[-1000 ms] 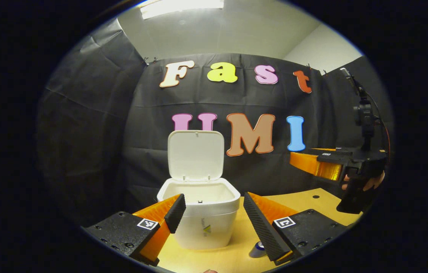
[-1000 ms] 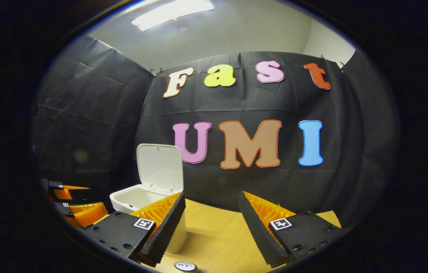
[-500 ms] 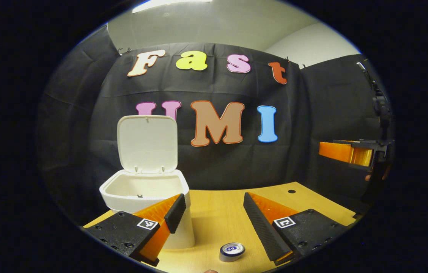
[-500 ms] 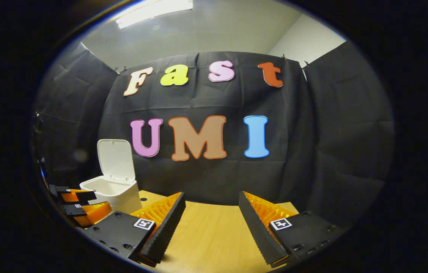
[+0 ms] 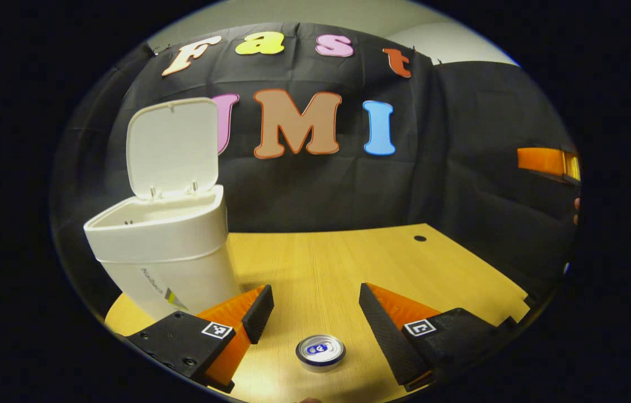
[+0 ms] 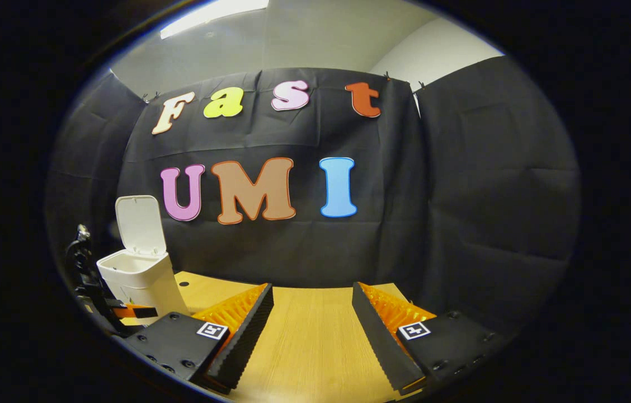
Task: Press the lid of the desktop garbage bin to open it, pick up the crumpled paper on the desktop and throw it into the bin, then pick up the pop can on the desktop and drop it into the bin, and finally close the garbage bin lid.
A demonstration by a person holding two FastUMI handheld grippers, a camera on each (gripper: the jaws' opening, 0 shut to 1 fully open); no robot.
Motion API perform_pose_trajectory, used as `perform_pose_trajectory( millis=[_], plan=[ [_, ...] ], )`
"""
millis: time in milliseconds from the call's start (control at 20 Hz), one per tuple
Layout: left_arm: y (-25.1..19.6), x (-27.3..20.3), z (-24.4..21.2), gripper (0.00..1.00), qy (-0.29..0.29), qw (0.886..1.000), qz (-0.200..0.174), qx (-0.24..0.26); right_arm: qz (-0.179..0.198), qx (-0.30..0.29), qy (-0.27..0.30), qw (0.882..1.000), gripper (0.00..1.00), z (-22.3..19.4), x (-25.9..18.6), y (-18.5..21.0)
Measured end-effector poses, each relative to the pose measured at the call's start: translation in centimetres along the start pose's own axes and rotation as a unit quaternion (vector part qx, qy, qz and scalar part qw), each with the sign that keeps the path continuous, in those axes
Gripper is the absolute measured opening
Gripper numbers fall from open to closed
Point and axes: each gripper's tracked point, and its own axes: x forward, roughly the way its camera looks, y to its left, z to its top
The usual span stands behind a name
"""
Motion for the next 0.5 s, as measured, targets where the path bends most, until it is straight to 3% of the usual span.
perform_pose_trajectory(
  millis=[500],
  plan=[
    [0.6,3.7,-9.4,0.95,0.110,0.994,0.011,0.004,-0.031,-0.006,0.038,0.999,0.95,-2.3,-0.5,-2.8]
  ],
)
